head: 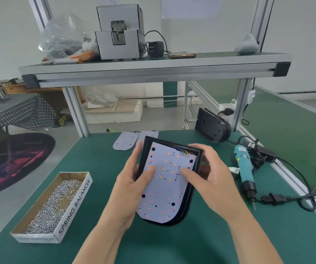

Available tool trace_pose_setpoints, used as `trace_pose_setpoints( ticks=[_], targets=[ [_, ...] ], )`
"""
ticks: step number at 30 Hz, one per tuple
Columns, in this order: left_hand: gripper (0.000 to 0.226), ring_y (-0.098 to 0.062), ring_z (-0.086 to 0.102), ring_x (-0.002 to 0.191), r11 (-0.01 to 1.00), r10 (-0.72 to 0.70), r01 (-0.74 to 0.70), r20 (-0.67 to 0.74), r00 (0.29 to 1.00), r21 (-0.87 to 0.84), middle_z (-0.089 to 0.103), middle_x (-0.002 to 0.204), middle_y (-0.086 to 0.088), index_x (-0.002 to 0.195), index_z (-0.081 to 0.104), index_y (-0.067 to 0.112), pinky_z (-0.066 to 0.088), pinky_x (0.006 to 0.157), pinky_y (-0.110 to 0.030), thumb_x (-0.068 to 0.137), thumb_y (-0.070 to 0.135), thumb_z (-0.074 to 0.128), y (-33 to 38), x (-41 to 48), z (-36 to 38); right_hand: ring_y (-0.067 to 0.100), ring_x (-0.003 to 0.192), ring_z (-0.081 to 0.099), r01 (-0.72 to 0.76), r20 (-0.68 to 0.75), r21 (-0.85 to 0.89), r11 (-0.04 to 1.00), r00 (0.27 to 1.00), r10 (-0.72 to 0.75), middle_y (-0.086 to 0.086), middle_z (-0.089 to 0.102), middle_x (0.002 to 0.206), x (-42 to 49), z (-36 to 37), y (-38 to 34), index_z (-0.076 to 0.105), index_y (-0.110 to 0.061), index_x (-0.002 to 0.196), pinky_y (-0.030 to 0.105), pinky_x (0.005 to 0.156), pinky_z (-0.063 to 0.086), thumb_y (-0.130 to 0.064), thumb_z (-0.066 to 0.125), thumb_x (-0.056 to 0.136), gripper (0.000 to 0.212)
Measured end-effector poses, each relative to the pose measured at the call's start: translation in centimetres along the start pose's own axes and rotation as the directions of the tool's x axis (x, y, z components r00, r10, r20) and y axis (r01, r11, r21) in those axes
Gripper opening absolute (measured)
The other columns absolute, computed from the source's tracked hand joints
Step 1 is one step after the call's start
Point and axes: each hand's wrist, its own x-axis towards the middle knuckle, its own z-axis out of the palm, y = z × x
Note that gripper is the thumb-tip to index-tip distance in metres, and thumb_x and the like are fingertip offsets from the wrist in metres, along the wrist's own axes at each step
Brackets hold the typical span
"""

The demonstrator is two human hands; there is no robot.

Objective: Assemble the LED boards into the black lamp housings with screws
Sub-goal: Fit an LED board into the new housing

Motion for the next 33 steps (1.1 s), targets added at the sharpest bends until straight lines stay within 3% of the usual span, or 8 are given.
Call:
trace_pose_setpoints(
  ticks=[4, 8, 11, 14, 16, 21, 28, 33],
  targets=[
    [0.035, -0.017, 0.061, 0.126, 0.992, -0.118, 0.123, 0.159, 0.98, -0.018, 0.064, 0.137, 0.004, 0.131, 0.062, 0.035, 0.049, 0.1, -0.036, 0.098, 0.036, 0.054, -0.6, -0.2, -0.8, 0.015, 0.093, 0.07, -0.033, -0.09, 0.061, 0.998, 0.995, 0.038, -0.011, 0.074, 0.101, 1.9, 0.7, 1.0, 0.063, -0.031, 0.113, 0.035, 0.086, 0.057, -0.009, 0.074, 0.087, 0.037],
    [0.032, -0.016, 0.066, 0.118, 0.999, -0.045, 0.044, -0.022, 0.999, -0.018, 0.069, 0.13, 0.005, 0.132, 0.058, 0.023, 0.055, 0.086, -0.026, 0.1, 0.019, 0.057, -1.5, 0.6, -1.0, 0.009, 0.101, 0.069, -0.023, 0.005, 0.14, 0.99, 1.0, 0.023, -0.016, 0.073, 0.109, 3.6, 1.5, 1.9, 0.061, -0.031, 0.121, 0.027, 0.087, 0.054, -0.008, 0.07, 0.092, 0.038],
    [0.019, -0.014, 0.07, 0.105, 0.998, -0.013, 0.025, -0.225, 0.974, 0.054, 0.073, 0.114, 0.006, 0.116, 0.063, 0.029, 0.056, 0.077, -0.024, 0.106, 0.02, 0.05, -1.9, 1.4, -0.5, -0.004, 0.118, 0.06, -0.066, 0.297, 0.139, 0.988, 0.955, 0.022, -0.032, 0.06, 0.129, 4.0, 2.3, 2.9, 0.03, -0.038, 0.151, 0.015, 0.09, 0.051, -0.009, 0.073, 0.088, 0.081],
    [0.02, -0.016, 0.067, 0.095, 0.995, -0.032, 0.063, -0.329, 0.944, 0.083, 0.071, 0.105, 0.001, 0.095, 0.064, 0.035, 0.057, 0.078, -0.036, 0.106, 0.032, 0.048, -2.0, 1.6, -0.4, -0.012, 0.127, 0.049, -0.073, 0.454, 0.068, 0.995, 0.89, 0.034, -0.044, 0.046, 0.137, 4.2, 3.3, 3.7, -0.003, -0.048, 0.157, 0.01, 0.095, 0.048, -0.015, 0.078, 0.082, 0.115],
    [0.016, -0.016, 0.068, 0.106, 0.997, -0.062, 0.07, -0.269, 0.961, 0.018, 0.072, 0.113, 0.006, 0.105, 0.065, 0.036, 0.055, 0.088, -0.04, 0.104, 0.038, 0.049, -2.2, 1.4, -1.1, -0.011, 0.128, 0.049, -0.057, 0.369, 0.104, 0.993, 0.929, 0.015, -0.042, 0.047, 0.138, 4.3, 4.1, 4.1, 0.005, -0.044, 0.158, 0.011, 0.097, 0.047, -0.013, 0.078, 0.083, 0.109],
    [0.061, -0.022, 0.053, 0.136, 0.99, -0.116, 0.131, 0.254, 0.96, -0.042, 0.054, 0.149, 0.002, 0.15, 0.04, 0.031, 0.051, 0.103, -0.04, 0.095, 0.011, 0.056, -2.9, 0.4, -3.3, 0.007, 0.122, 0.062, -0.125, 0.089, 0.373, 0.92, 0.991, 0.098, -0.02, 0.067, 0.127, 4.9, 4.7, 5.7, 0.046, -0.03, 0.143, 0.016, 0.091, 0.052, -0.004, 0.072, 0.091, 0.063],
    [0.068, -0.025, 0.057, 0.132, 0.984, -0.152, 0.165, 0.148, 0.977, -0.074, 0.058, 0.145, 0.0, 0.15, 0.04, 0.024, 0.054, 0.098, -0.042, 0.088, 0.015, 0.067, -4.1, -0.1, -1.7, 0.012, 0.127, 0.06, -0.206, 0.203, 0.528, 0.824, 0.973, 0.113, -0.01, 0.062, 0.139, 4.2, 4.7, 7.2, 0.042, -0.031, 0.149, 0.022, 0.095, 0.053, -0.016, 0.066, 0.095, 0.061],
    [0.059, -0.03, 0.06, 0.128, 0.973, -0.164, 0.18, 0.114, 0.98, -0.147, 0.062, 0.139, -0.007, 0.148, 0.045, 0.021, 0.055, 0.098, -0.042, 0.093, 0.018, 0.065, -5.1, 0.0, -1.1, 0.015, 0.126, 0.062, -0.263, 0.104, 0.639, 0.723, 0.961, 0.258, -0.007, 0.065, 0.136, 4.3, 4.8, 7.7, 0.057, -0.029, 0.138, 0.038, 0.101, 0.053, -0.026, 0.056, 0.102, 0.036]
  ],
)
